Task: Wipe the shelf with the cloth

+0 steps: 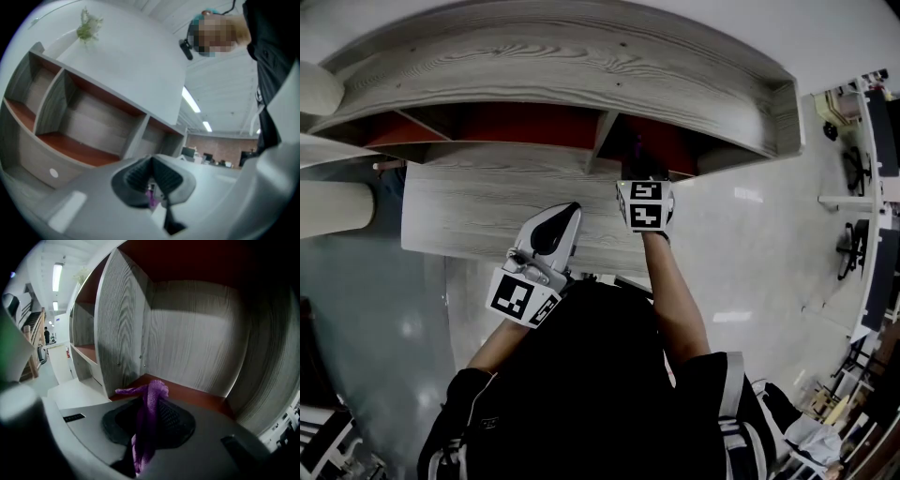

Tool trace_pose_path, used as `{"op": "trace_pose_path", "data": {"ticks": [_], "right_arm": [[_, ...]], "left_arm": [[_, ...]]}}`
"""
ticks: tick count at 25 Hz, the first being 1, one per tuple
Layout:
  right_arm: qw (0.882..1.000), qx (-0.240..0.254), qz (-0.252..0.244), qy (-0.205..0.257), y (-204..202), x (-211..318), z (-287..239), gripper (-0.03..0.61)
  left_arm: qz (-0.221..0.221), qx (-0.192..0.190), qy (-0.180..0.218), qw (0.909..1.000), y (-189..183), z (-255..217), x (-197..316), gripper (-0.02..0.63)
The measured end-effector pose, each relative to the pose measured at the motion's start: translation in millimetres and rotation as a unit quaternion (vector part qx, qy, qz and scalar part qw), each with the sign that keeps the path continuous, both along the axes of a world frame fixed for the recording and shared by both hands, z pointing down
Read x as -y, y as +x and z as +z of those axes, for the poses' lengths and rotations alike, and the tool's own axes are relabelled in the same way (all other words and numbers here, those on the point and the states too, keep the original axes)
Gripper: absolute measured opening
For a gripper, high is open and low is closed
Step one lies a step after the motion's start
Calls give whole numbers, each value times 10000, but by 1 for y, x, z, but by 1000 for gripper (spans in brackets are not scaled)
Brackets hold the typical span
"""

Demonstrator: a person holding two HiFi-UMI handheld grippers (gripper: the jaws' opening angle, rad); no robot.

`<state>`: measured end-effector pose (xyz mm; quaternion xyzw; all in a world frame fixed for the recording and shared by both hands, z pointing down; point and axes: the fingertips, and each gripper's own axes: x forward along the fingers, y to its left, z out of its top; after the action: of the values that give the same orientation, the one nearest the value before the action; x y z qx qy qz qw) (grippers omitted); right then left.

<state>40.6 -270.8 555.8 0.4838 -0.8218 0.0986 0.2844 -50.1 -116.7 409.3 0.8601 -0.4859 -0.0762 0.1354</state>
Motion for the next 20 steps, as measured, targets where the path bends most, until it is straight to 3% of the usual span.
{"op": "trace_pose_path", "data": {"ticks": [20], "right_arm": [[9935, -196, -1099, 233, -49, -18, 0, 52]], "left_arm": [[-158, -13, 132, 9998, -9, -10, -22, 3]]}}
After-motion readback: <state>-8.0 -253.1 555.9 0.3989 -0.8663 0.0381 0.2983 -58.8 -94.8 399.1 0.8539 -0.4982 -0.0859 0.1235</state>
